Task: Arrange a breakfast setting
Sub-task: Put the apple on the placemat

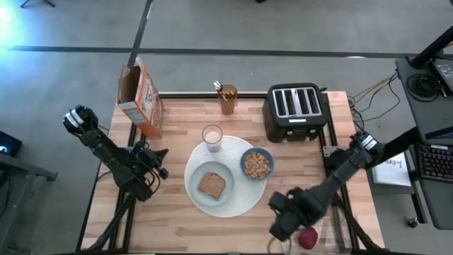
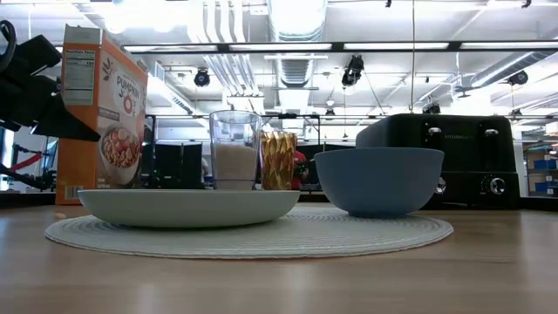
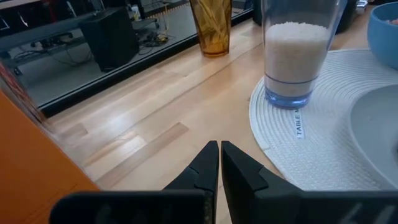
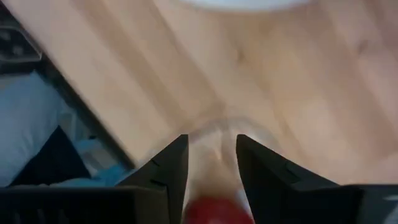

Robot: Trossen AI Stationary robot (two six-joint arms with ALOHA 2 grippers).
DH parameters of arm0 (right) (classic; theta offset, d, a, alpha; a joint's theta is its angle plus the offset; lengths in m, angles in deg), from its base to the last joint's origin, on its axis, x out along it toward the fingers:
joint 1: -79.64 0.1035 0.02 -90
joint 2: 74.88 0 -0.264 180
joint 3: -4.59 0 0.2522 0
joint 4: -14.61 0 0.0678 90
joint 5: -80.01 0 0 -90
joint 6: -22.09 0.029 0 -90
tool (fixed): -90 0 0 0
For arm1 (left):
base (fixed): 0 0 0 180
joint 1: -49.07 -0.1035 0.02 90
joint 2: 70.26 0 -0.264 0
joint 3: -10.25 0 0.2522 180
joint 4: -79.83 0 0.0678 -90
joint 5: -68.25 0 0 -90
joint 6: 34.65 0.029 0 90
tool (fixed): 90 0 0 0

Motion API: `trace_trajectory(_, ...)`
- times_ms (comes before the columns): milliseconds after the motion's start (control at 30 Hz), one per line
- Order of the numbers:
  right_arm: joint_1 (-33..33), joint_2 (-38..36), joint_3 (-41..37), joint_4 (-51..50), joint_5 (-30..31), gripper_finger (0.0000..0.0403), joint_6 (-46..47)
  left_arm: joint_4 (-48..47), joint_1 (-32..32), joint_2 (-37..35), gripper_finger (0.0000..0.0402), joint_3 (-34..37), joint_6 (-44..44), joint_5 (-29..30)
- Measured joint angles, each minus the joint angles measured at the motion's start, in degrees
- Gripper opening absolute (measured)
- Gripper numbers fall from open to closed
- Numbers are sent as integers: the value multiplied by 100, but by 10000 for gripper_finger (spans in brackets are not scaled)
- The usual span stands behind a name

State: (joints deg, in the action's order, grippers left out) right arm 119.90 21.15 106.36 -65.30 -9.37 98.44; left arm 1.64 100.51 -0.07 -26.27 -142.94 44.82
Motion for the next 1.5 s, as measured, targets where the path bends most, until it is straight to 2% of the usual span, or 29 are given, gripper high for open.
trace_trajectory(167,575,62,0,18,-835,146,537,36,0,-7,2,-1,-2,10)
trace_trajectory(333,998,220,-2,18,-1208,166,99,37,0,-11,2,-1,-2,16)
trace_trajectory(667,1444,626,-7,59,-1261,171,-1409,59,0,-15,2,-1,0,23)
trace_trajectory(1067,1534,841,-6,-6,-1212,171,-2946,105,1,-22,2,-1,1,7)
trace_trajectory(1367,1538,831,37,22,-898,158,-2810,165,1,-22,2,-1,3,-8)
trace_trajectory(1500,1540,831,37,49,-805,172,-2552,189,0,-22,2,-1,69,-10)
